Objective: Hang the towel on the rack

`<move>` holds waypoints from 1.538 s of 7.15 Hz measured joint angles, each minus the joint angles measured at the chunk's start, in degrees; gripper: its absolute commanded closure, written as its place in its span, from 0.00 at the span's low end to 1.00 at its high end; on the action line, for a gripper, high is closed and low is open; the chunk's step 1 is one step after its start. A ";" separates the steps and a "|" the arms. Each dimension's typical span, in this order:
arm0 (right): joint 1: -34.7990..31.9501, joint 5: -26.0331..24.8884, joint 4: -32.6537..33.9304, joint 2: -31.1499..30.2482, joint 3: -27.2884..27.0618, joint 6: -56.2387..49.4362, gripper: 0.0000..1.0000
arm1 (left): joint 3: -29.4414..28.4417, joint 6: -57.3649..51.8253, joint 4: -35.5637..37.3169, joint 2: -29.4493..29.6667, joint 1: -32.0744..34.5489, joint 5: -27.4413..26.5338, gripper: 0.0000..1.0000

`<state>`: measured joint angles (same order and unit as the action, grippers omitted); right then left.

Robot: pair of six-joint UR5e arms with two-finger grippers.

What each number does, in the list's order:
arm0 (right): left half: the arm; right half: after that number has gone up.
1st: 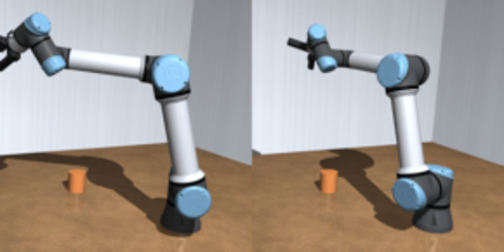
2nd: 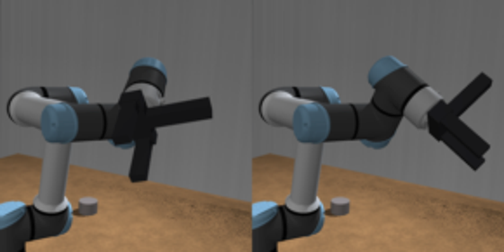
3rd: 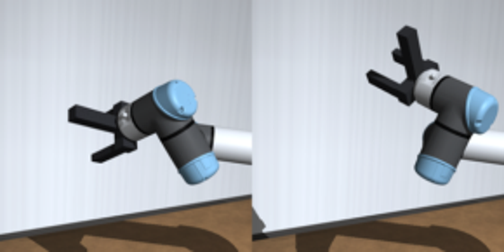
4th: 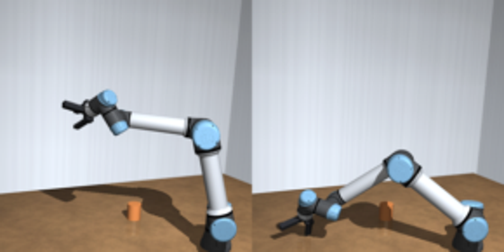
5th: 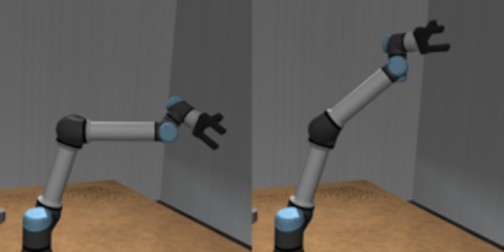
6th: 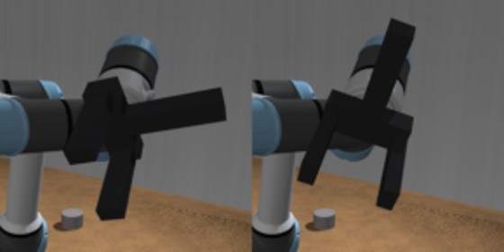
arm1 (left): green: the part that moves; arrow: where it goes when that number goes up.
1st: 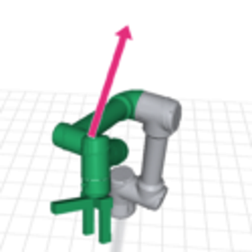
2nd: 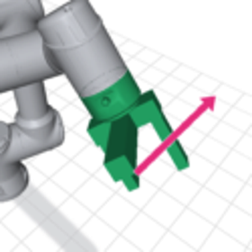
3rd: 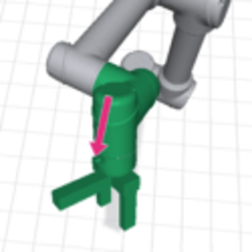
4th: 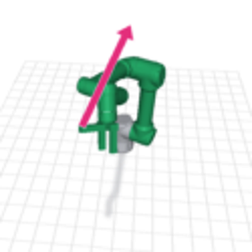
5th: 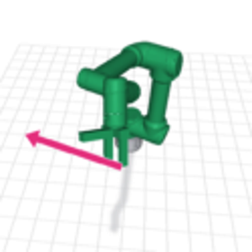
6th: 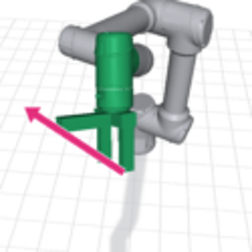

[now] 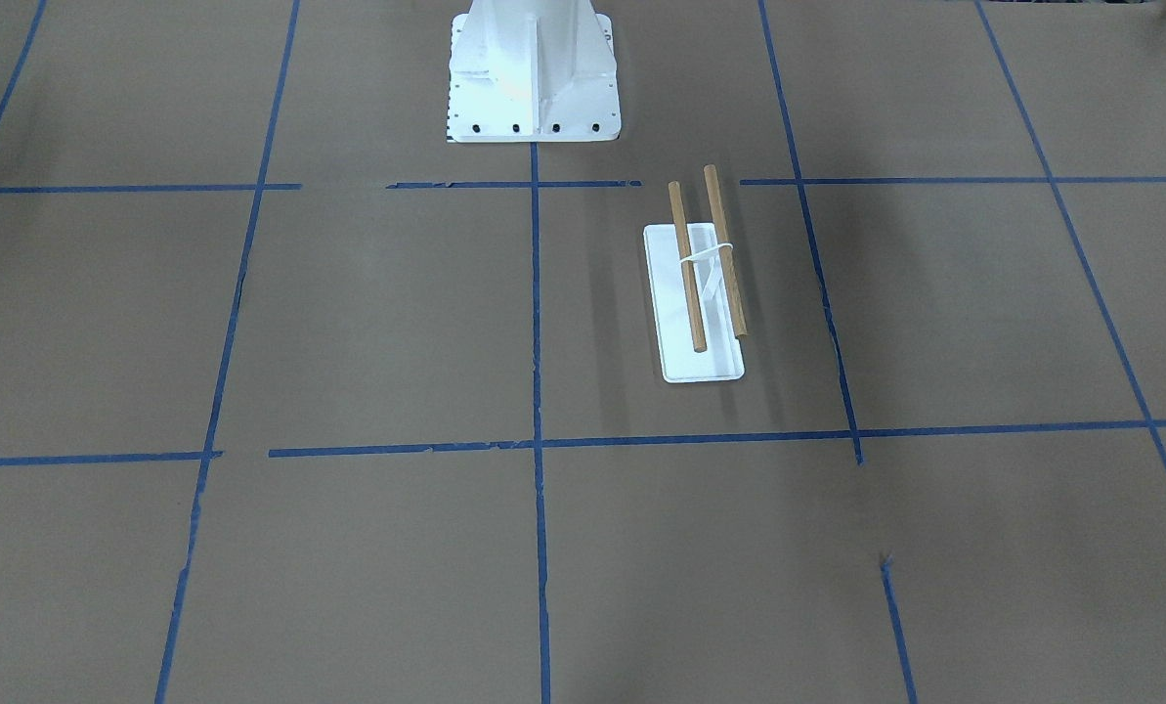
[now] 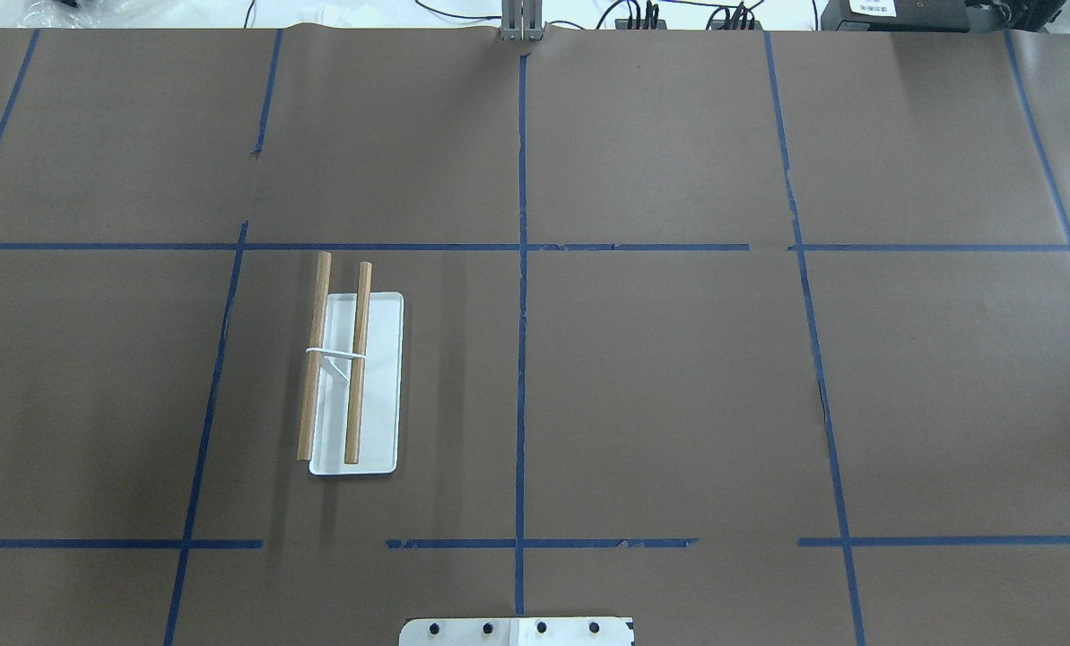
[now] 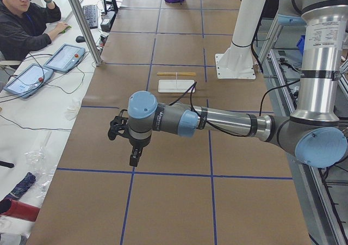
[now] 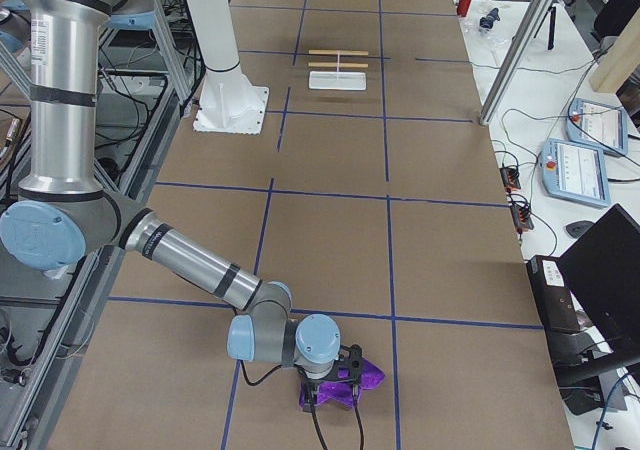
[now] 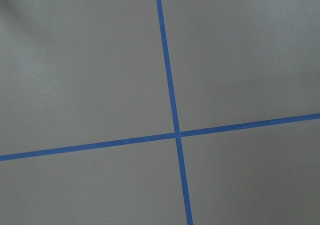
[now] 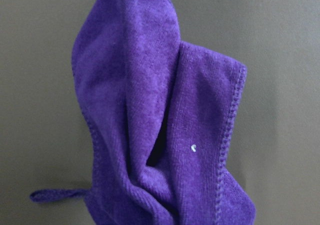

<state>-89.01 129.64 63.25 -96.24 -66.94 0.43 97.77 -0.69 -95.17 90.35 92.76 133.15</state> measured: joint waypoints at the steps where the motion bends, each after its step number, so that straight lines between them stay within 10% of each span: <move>1: 0.39 -1.39 -1.00 0.00 0.10 -0.07 1.00 | 0.13 -0.01 0.04 0.00 0.07 0.00 0.00; 6: 0.41 1.65 -2.63 0.33 -2.82 -0.21 1.00 | 0.31 0.05 0.10 0.23 -0.03 0.00 0.00; 11: -4.00 9.23 4.20 5.36 -22.88 3.12 1.00 | 0.80 0.22 0.11 1.13 -0.15 0.02 0.00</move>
<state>-93.00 138.86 67.45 -90.87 -89.82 3.55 98.57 -0.47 -95.06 91.47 92.61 133.17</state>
